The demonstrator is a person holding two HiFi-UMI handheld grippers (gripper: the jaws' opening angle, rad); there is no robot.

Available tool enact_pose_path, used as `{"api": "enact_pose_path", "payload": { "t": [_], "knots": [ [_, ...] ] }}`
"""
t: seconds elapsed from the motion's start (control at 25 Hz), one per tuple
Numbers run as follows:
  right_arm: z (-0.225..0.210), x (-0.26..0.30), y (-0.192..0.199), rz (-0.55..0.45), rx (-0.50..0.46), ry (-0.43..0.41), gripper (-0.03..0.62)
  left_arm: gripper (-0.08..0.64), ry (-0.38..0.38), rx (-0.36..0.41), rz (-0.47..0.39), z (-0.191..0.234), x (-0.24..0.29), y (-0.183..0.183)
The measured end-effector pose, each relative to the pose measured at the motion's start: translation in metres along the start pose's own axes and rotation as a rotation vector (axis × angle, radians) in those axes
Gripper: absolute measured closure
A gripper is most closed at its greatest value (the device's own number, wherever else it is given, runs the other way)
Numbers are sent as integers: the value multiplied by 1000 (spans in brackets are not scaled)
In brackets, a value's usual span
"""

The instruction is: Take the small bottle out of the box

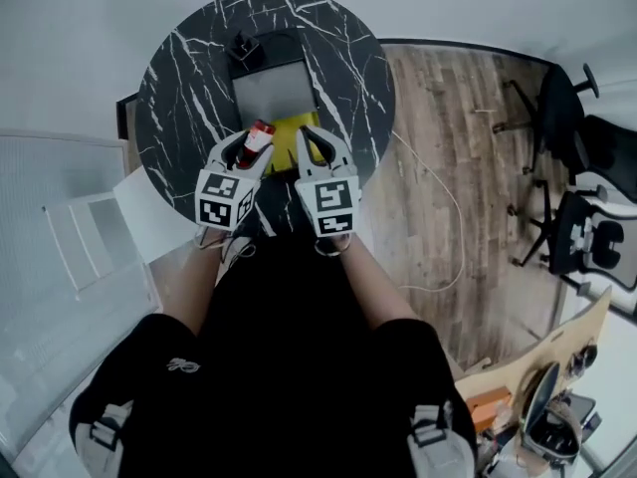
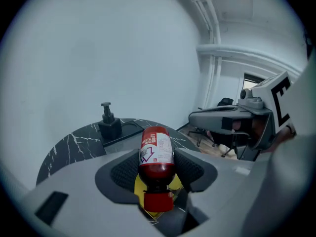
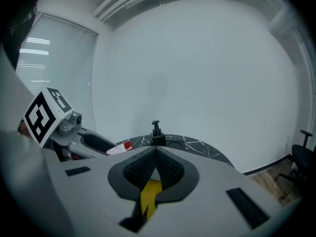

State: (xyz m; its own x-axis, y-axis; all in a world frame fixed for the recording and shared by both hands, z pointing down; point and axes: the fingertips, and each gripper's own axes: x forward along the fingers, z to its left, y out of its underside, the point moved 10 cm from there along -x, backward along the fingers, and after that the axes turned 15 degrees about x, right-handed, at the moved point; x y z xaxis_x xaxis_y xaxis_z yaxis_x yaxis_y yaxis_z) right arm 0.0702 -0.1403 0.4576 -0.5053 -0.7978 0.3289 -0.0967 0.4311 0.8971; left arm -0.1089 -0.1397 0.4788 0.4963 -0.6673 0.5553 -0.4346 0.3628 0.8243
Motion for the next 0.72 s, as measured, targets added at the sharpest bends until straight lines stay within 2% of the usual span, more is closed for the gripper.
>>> {"api": "enact_pose_path", "payload": {
  "t": [0.2, 0.56, 0.72],
  "knots": [
    [26, -15, -19, -63, -72, -2, 597, 350, -91, -30, -108, 2, -38, -11],
    [67, -46, -40, -140, -106, -3, 597, 350, -222, -62, -271, 3, -104, -29],
    [75, -63, -53, -188, -121, -1, 597, 350, -256, -47, -326, -1, -124, -39]
  ]
}}
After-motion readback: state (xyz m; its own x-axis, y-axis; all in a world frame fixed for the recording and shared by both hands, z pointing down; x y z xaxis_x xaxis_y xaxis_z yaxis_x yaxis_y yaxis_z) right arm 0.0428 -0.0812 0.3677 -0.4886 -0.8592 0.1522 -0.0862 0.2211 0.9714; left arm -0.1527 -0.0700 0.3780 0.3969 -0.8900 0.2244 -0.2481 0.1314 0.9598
